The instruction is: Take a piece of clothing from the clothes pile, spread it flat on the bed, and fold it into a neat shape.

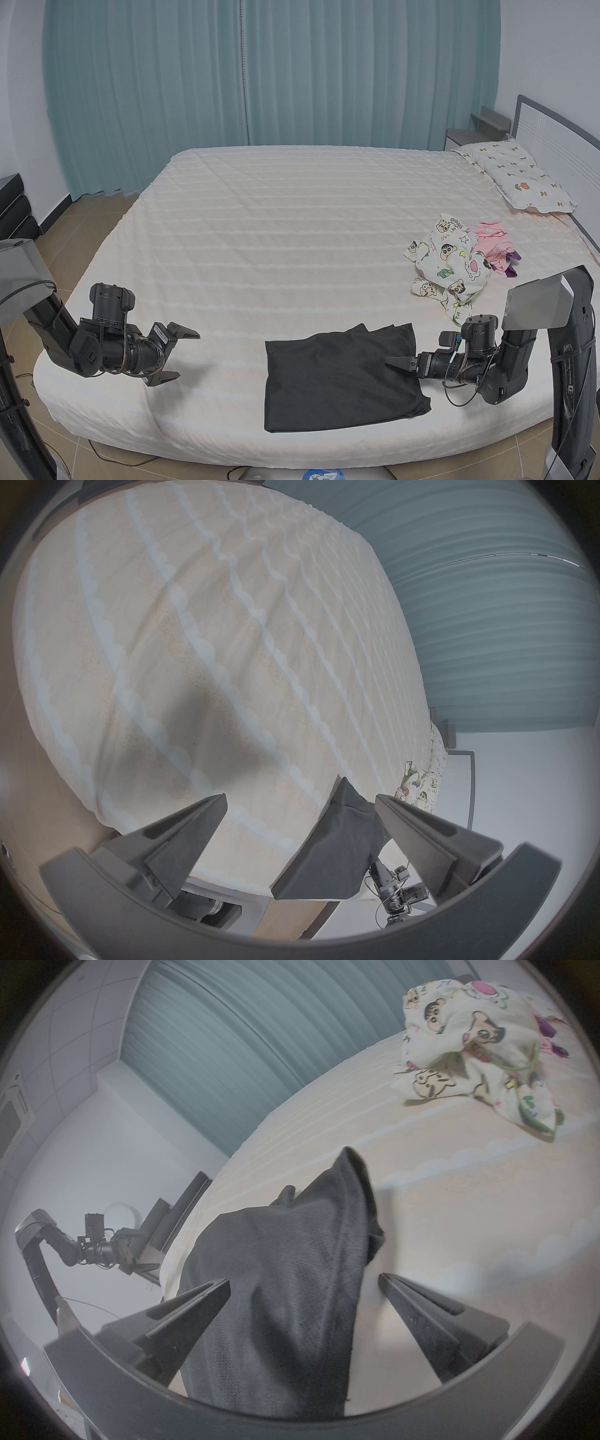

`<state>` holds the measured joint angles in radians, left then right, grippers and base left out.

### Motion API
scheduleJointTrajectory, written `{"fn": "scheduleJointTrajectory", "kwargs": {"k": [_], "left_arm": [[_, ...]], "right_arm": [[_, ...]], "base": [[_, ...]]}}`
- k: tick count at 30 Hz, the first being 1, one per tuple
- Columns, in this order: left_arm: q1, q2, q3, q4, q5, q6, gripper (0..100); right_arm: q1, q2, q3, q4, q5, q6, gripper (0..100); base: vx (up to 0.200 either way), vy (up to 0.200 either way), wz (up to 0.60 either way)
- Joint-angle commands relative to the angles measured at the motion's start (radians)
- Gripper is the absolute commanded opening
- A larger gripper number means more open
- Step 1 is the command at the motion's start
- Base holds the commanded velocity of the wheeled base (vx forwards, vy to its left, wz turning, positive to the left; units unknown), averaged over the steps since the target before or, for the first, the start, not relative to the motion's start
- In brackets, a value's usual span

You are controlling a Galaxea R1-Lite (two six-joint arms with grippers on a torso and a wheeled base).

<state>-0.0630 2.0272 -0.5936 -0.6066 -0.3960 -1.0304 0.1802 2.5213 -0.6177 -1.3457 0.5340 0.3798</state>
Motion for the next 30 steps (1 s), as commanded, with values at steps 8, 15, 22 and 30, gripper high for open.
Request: {"fn": "scheduleJointTrajectory", "kwargs": {"k": [8,15,22,30], "left_arm": [[0.0,0.001,0.0,-0.001,0.0,0.0,100],[0.0,0.001,0.0,-0.001,0.0,0.0,100],[0.0,0.001,0.0,-0.001,0.0,0.0,100],[0.0,0.001,0.0,-0.001,0.002,0.0,100]], "right_arm": [[0.044,0.03,-0.1,0.102,0.015,-0.007,100],[0.09,0.031,-0.125,0.115,0.015,-0.007,100],[0.09,0.031,-0.128,0.12,0.017,-0.007,0],[0.09,0.022,-0.106,0.105,0.021,-0.002,0]], "base": [[0.0,0.0,0.0],[0.0,0.0,0.0],[0.0,0.0,0.0],[0.0,0.0,0.0]]}}
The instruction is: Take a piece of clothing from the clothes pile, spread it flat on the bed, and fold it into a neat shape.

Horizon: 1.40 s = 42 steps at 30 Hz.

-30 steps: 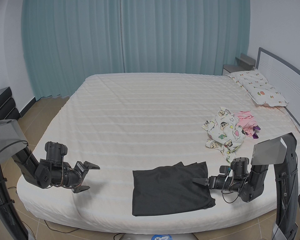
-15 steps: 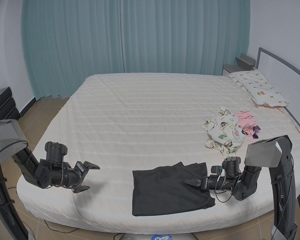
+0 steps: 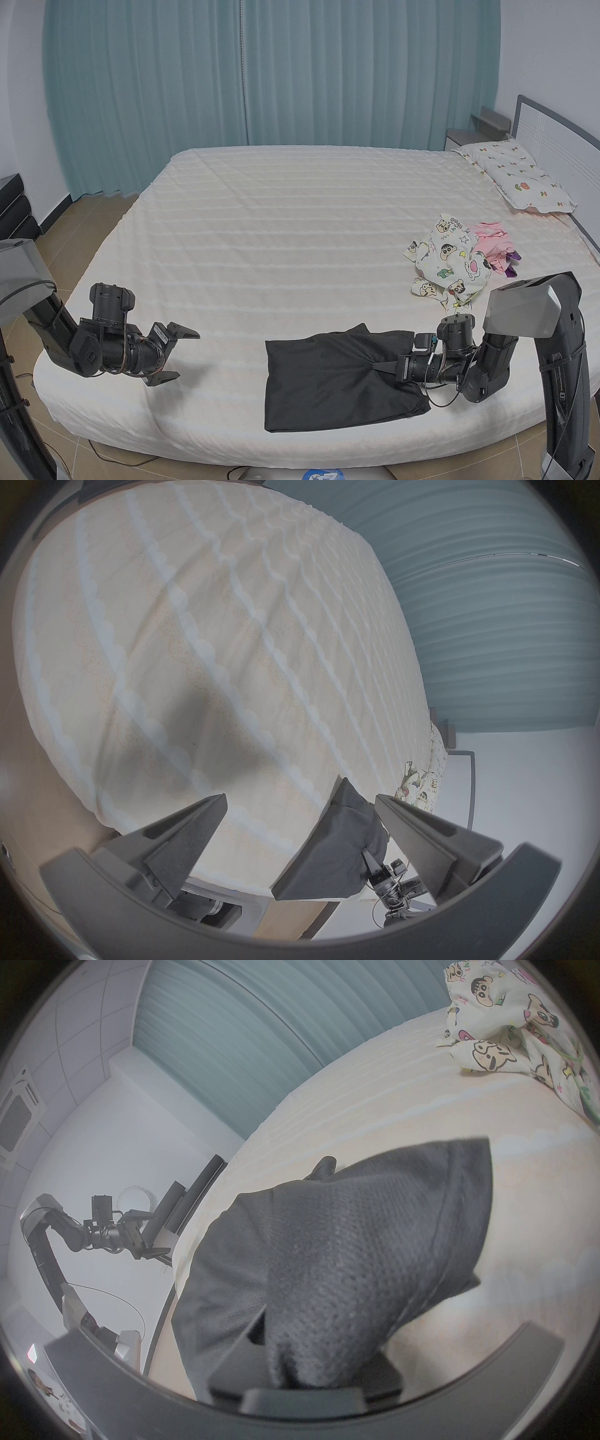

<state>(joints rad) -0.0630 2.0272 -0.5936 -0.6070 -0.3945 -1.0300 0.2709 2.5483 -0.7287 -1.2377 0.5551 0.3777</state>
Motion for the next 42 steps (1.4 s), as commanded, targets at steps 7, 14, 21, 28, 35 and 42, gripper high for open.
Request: {"fn": "scheduleJointTrajectory", "kwargs": {"k": [7,14,21,28,35,42], "left_arm": [[0.0,0.001,0.0,0.0,0.0,0.001,100],[-0.001,0.001,0.0,0.0,0.0,-0.001,100],[-0.003,0.001,0.0,0.0,0.0,-0.001,100],[-0.003,0.002,-0.002,0.0,-0.001,-0.001,100],[-0.003,0.007,-0.008,0.0,0.0,-0.001,100],[-0.003,0.007,-0.008,0.0,0.0,-0.001,100]], "right_arm": [[-0.019,-0.057,0.065,-0.025,0.025,0.012,0],[-0.032,-0.063,0.094,-0.06,0.034,0.012,0],[-0.041,-0.063,0.084,-0.06,0.032,0.014,0],[-0.056,-0.062,0.08,-0.06,0.032,0.017,0],[-0.059,-0.056,0.048,-0.06,0.031,0.018,0],[-0.065,-0.043,0.022,-0.048,0.028,0.017,0]], "base": [[0.0,0.0,0.0],[0.0,0.0,0.0],[-0.086,0.0,0.0],[0.0,0.0,0.0],[0.0,0.0,0.0],[0.0,0.0,0.0]]}}
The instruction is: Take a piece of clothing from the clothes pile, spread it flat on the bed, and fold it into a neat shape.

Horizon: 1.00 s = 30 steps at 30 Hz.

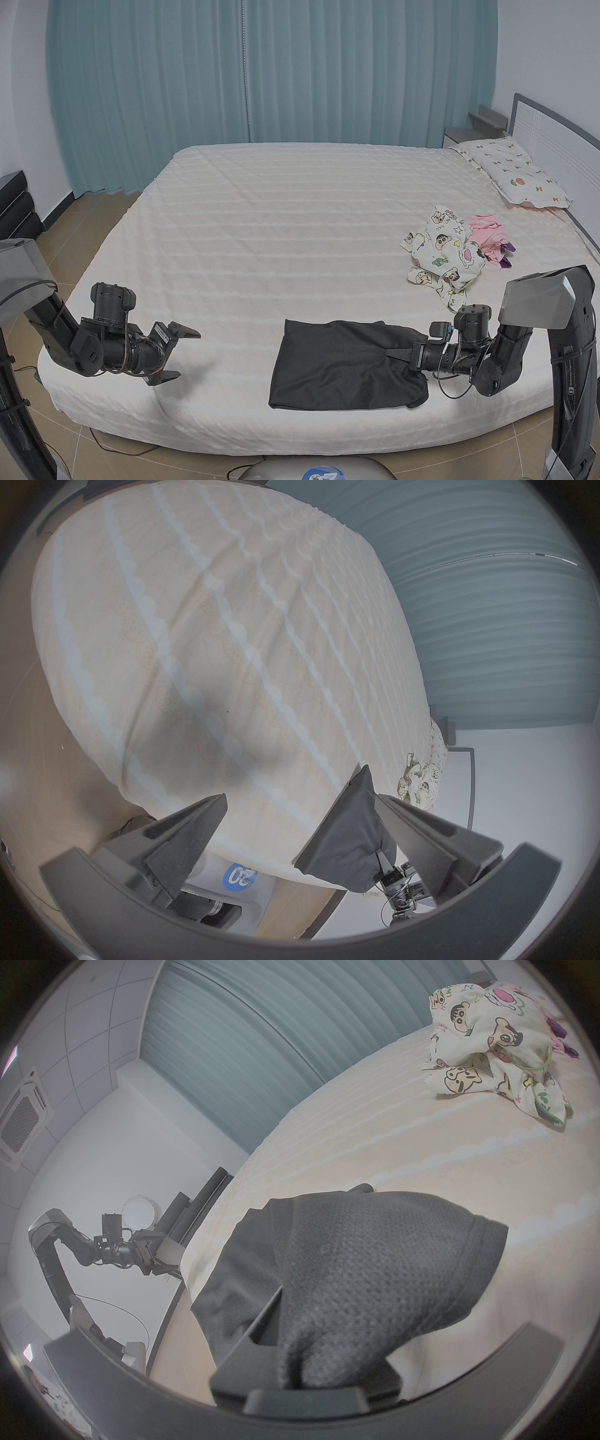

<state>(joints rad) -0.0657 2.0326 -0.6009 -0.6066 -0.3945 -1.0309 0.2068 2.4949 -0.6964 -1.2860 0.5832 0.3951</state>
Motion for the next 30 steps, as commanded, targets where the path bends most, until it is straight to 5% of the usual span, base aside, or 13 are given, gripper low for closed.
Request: {"fn": "scheduleJointTrajectory", "kwargs": {"k": [1,18,30], "left_arm": [[0.0,0.002,0.001,-0.001,0.0,0.0,100],[0.0,0.002,0.001,-0.001,-0.001,0.002,100],[0.0,0.002,0.003,-0.001,0.0,0.011,100]], "right_arm": [[-0.003,0.013,-0.028,0.0,0.0,0.001,0],[-0.001,0.024,-0.068,0.002,-0.006,0.001,0],[0.0,0.025,-0.063,-0.009,-0.006,0.001,0]], "base": [[0.0,0.0,0.0],[0.0,0.0,0.0],[0.1,0.0,0.0]]}}
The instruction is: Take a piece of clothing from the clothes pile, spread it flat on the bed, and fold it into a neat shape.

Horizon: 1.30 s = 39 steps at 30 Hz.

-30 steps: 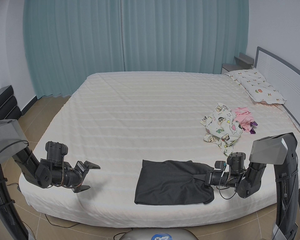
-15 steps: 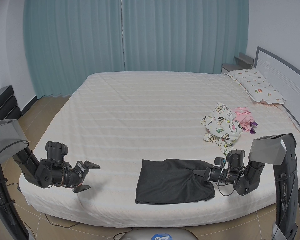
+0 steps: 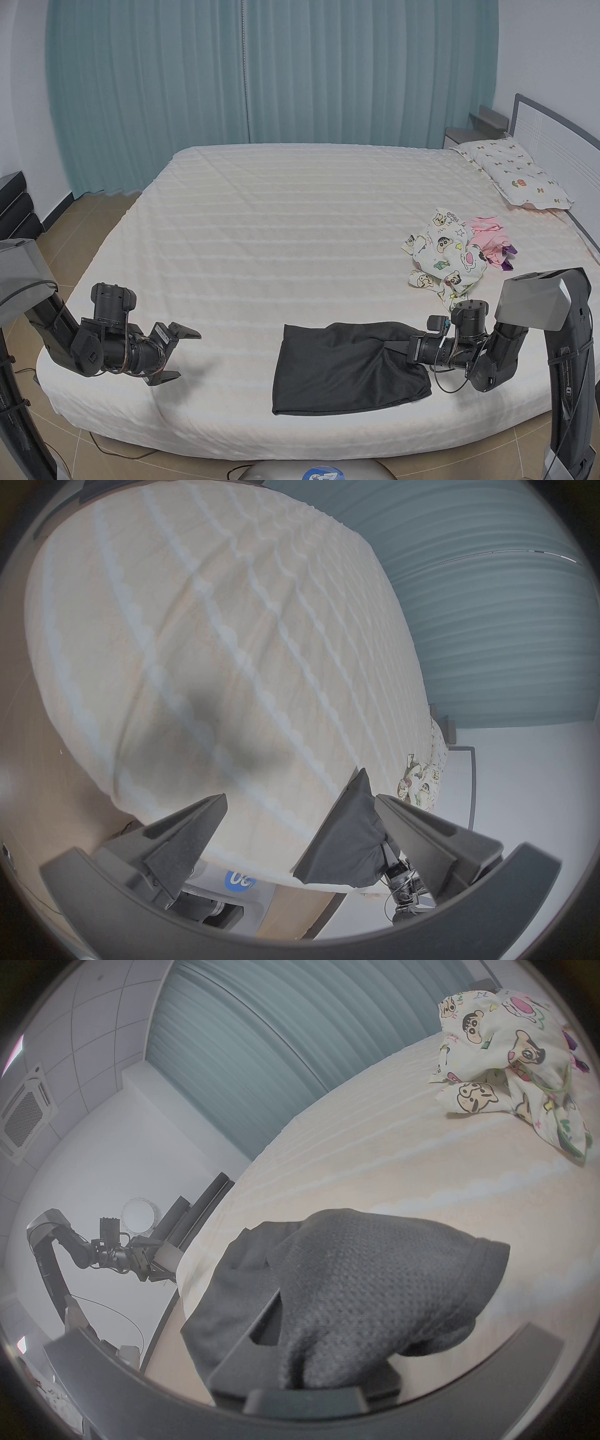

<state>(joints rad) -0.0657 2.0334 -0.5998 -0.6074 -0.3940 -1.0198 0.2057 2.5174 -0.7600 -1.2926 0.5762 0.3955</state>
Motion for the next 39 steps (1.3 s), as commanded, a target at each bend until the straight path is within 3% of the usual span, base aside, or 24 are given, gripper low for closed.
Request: {"fn": "scheduleJointTrajectory", "kwargs": {"k": [1,9,39], "left_arm": [[0.0,0.001,0.002,0.0,0.0,0.0,100],[-0.002,0.002,0.002,0.002,0.0,0.001,100],[-0.005,0.002,0.003,0.002,0.0,0.001,100]], "right_arm": [[0.001,0.003,0.001,-0.002,0.001,0.0,0],[0.001,-0.005,0.016,-0.007,0.001,0.002,0],[-0.039,-0.032,0.113,-0.063,0.01,0.002,0]], "base": [[0.0,0.0,0.0],[0.0,0.0,0.0],[0.0,-0.2,0.0]]}}
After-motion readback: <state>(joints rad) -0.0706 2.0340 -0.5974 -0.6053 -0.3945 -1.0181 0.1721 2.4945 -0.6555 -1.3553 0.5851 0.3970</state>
